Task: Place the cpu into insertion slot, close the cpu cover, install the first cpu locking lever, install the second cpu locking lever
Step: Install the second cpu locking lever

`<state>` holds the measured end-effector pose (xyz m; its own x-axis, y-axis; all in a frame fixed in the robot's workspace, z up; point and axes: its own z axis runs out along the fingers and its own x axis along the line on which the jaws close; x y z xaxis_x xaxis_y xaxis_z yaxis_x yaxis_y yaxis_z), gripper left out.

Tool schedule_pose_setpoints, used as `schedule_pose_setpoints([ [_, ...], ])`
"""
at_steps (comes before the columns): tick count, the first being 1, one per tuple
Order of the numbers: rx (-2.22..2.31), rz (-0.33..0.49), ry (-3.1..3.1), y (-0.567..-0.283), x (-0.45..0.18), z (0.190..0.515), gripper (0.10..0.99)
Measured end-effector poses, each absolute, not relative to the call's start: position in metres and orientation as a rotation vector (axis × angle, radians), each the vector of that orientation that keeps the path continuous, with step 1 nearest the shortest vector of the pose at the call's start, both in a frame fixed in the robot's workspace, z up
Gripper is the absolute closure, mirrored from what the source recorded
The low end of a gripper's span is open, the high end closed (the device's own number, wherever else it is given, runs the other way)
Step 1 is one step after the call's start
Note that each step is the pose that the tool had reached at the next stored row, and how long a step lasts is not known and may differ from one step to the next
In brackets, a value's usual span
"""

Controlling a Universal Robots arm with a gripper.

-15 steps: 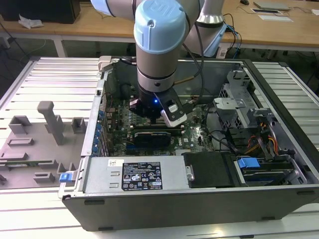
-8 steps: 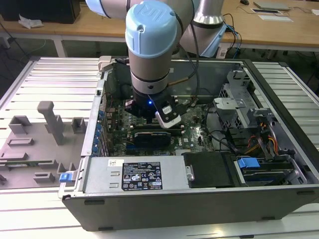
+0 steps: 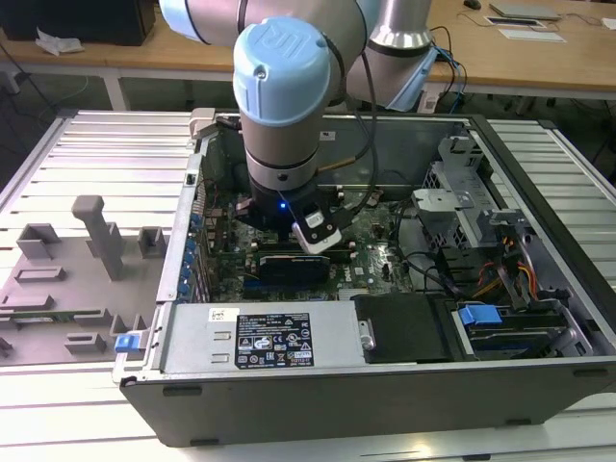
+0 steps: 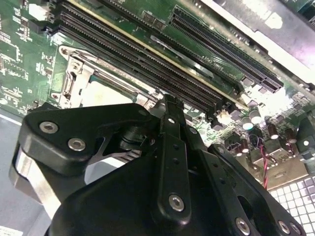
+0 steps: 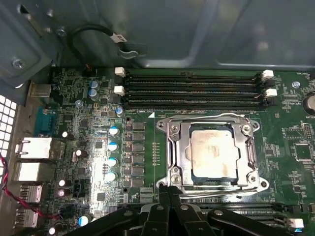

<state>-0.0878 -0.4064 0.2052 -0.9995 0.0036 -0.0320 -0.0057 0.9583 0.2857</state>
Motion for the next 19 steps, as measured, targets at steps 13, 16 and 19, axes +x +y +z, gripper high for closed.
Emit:
schedule_pose_setpoints([
  [13, -0.002, 0.449, 3.077, -0.399, -0.093, 0.198, 0.98],
  [16, -0.002, 0.449, 3.077, -0.399, -0.093, 0.195, 0.98],
  [19, -0.002, 0.444, 3.078, -0.399, -0.093, 0.194, 0.98],
])
